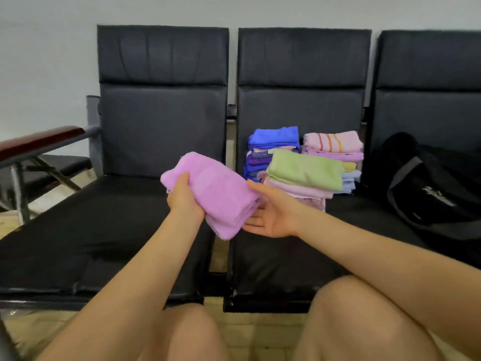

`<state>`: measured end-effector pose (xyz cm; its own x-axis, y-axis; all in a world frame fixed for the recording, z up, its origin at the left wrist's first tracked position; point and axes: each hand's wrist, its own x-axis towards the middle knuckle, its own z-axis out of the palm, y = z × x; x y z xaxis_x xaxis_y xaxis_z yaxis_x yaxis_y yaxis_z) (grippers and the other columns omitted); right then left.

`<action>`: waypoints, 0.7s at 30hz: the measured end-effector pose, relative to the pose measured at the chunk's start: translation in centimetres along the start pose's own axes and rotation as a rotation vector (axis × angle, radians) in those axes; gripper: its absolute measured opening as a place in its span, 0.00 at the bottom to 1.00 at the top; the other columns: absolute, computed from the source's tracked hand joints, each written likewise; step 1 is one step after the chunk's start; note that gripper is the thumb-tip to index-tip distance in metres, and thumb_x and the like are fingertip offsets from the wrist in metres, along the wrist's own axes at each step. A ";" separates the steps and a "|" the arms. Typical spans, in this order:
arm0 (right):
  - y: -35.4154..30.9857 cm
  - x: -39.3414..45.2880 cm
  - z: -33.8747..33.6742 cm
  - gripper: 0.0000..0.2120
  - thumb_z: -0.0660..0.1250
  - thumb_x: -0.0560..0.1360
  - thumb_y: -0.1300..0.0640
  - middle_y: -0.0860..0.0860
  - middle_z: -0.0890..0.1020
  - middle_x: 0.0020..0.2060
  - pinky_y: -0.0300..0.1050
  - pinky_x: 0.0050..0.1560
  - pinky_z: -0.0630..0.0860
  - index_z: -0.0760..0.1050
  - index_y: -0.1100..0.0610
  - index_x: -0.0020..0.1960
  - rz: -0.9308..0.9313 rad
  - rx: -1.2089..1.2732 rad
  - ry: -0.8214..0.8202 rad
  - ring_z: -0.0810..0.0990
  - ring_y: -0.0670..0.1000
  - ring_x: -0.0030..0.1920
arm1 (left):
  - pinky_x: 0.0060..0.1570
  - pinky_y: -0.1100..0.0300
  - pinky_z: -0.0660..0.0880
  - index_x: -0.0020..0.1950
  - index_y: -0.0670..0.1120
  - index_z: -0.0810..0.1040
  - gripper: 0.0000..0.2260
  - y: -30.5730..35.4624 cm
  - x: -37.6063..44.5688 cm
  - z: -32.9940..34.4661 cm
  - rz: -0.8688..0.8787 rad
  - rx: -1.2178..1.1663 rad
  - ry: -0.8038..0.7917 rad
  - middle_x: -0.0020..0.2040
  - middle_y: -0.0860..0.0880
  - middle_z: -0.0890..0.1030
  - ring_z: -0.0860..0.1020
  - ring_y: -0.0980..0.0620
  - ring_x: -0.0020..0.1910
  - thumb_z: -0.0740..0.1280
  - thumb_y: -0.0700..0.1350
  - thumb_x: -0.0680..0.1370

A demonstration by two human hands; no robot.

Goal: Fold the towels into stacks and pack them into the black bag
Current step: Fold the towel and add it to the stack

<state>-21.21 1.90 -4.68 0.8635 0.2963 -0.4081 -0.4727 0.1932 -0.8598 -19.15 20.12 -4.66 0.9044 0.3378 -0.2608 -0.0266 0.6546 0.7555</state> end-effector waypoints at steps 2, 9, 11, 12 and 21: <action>-1.0 -0.9 -1.7 0.32 0.76 0.64 0.45 0.56 0.82 0.55 0.55 0.64 0.73 0.74 0.58 0.63 -0.031 0.049 0.017 0.80 0.57 0.58 | 0.37 0.57 0.73 0.58 0.44 0.75 0.14 -0.9 0.0 3.3 0.022 0.072 -0.044 0.49 0.48 0.79 0.77 0.50 0.42 0.62 0.52 0.78; -4.9 -2.4 -6.3 0.19 0.68 0.77 0.54 0.54 0.80 0.50 0.48 0.46 0.79 0.70 0.57 0.66 -0.314 -0.013 0.247 0.79 0.52 0.49 | 0.51 0.51 0.78 0.58 0.47 0.74 0.11 -4.8 -1.3 12.4 0.017 0.111 -0.202 0.50 0.46 0.80 0.80 0.47 0.49 0.66 0.48 0.78; -7.0 -2.8 -7.9 0.14 0.64 0.79 0.56 0.55 0.80 0.48 0.49 0.56 0.76 0.72 0.61 0.62 -0.389 -0.055 0.302 0.78 0.53 0.51 | 0.45 0.55 0.78 0.56 0.45 0.75 0.08 -5.0 -1.5 13.8 0.011 0.077 -0.244 0.48 0.46 0.80 0.79 0.48 0.45 0.66 0.44 0.77; -8.1 -2.9 -8.6 0.12 0.64 0.79 0.56 0.55 0.80 0.49 0.48 0.57 0.76 0.72 0.61 0.60 -0.405 -0.062 0.328 0.78 0.53 0.51 | 0.44 0.55 0.78 0.57 0.44 0.76 0.09 -5.0 -1.2 14.3 0.020 0.081 -0.271 0.49 0.45 0.81 0.80 0.48 0.45 0.66 0.42 0.76; -16.0 0.7 -14.8 0.19 0.69 0.74 0.58 0.55 0.79 0.55 0.41 0.40 0.74 0.71 0.61 0.63 -0.526 -0.421 0.557 0.77 0.52 0.49 | 0.39 0.64 0.75 0.66 0.47 0.67 0.20 -5.5 2.5 17.6 0.312 0.594 -0.357 0.55 0.51 0.75 0.76 0.53 0.45 0.67 0.37 0.76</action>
<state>-10.47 -14.81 4.31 0.9637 -0.2556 0.0775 0.0208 -0.2174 -0.9758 -9.22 5.47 1.12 0.9782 0.1416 0.1517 -0.1610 0.0565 0.9853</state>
